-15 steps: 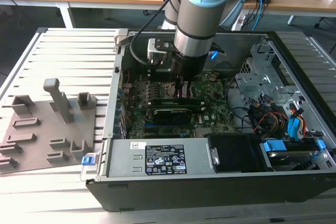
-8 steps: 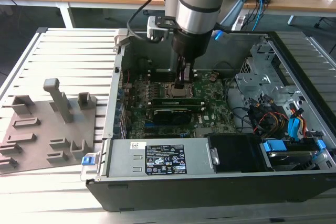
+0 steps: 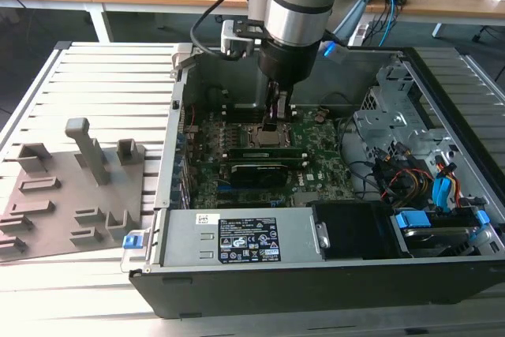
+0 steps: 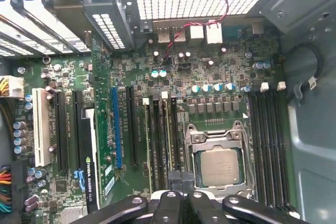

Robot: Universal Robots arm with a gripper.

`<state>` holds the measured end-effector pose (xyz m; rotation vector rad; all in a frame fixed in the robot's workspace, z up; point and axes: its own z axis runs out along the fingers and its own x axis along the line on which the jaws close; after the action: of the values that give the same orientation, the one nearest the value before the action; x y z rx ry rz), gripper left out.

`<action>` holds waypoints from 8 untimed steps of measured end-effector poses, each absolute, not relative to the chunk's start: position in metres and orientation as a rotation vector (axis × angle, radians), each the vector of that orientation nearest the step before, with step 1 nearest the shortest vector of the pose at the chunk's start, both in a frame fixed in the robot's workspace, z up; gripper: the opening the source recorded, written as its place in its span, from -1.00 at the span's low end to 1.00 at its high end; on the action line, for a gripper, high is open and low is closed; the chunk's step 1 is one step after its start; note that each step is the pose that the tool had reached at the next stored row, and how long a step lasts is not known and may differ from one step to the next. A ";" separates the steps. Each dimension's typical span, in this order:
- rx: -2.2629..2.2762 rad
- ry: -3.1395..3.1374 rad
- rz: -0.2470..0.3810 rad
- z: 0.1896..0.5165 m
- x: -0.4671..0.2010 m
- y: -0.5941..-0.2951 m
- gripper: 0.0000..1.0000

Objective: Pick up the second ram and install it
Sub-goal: 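Insert the second ram into the second slot, then press down the second ram until it locks into place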

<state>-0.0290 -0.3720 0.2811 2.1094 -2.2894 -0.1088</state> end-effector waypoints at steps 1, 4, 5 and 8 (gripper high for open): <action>2.109 -2.289 -0.109 0.281 -0.029 -0.372 -0.79; 2.109 -2.289 -0.109 0.281 -0.029 -0.372 -0.79; 2.109 -2.289 -0.109 0.281 -0.026 -0.372 -0.79; 2.106 -2.286 -0.115 0.276 -0.001 -0.372 -0.79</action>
<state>-0.0006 -0.3721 0.2761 2.1058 -2.2857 -0.1148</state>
